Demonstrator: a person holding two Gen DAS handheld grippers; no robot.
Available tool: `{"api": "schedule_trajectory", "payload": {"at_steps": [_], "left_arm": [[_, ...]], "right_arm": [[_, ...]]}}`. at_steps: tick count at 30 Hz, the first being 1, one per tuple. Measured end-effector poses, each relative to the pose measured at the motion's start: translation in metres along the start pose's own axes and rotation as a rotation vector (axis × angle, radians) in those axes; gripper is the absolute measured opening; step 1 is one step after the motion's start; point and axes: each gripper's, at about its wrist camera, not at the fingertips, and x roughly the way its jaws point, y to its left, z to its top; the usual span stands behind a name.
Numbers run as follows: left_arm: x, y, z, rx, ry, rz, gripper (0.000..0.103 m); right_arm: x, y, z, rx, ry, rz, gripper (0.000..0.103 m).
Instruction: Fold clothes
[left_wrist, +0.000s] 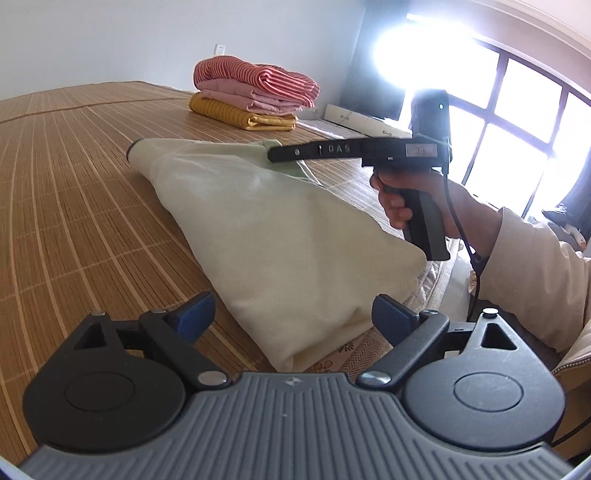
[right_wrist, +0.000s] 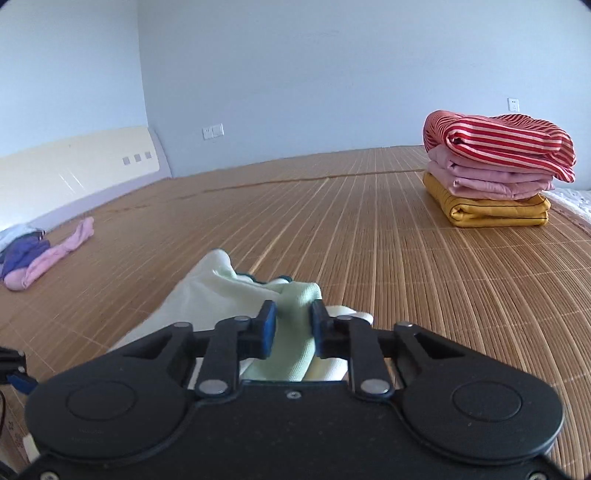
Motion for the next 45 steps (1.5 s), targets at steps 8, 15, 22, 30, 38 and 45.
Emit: {"api": "schedule_trajectory", "payload": {"at_steps": [8, 15, 22, 30, 38, 45], "left_arm": [[0.007, 0.003, -0.005, 0.013, 0.037, 0.053, 0.095], [0.013, -0.004, -0.007, 0.068, 0.054, 0.054, 0.099], [0.005, -0.006, -0.003, 0.075, 0.03, 0.047, 0.099], [-0.009, -0.032, 0.004, 0.28, 0.039, 0.082, 0.099], [0.008, -0.039, 0.002, 0.382, 0.07, 0.261, 0.099], [0.016, -0.045, 0.002, 0.425, 0.048, 0.374, 0.099]], "right_arm": [[-0.054, 0.003, 0.025, 0.038, -0.218, 0.09, 0.005], [-0.021, -0.016, 0.011, 0.008, -0.04, -0.098, 0.005], [-0.024, -0.013, 0.001, 0.001, -0.016, -0.169, 0.029], [-0.074, 0.015, -0.012, 0.061, -0.002, 0.174, 0.055], [-0.089, 0.053, -0.04, -0.101, 0.0, 0.177, 0.056], [-0.095, 0.062, -0.041, -0.137, -0.001, 0.201, 0.056]]}}
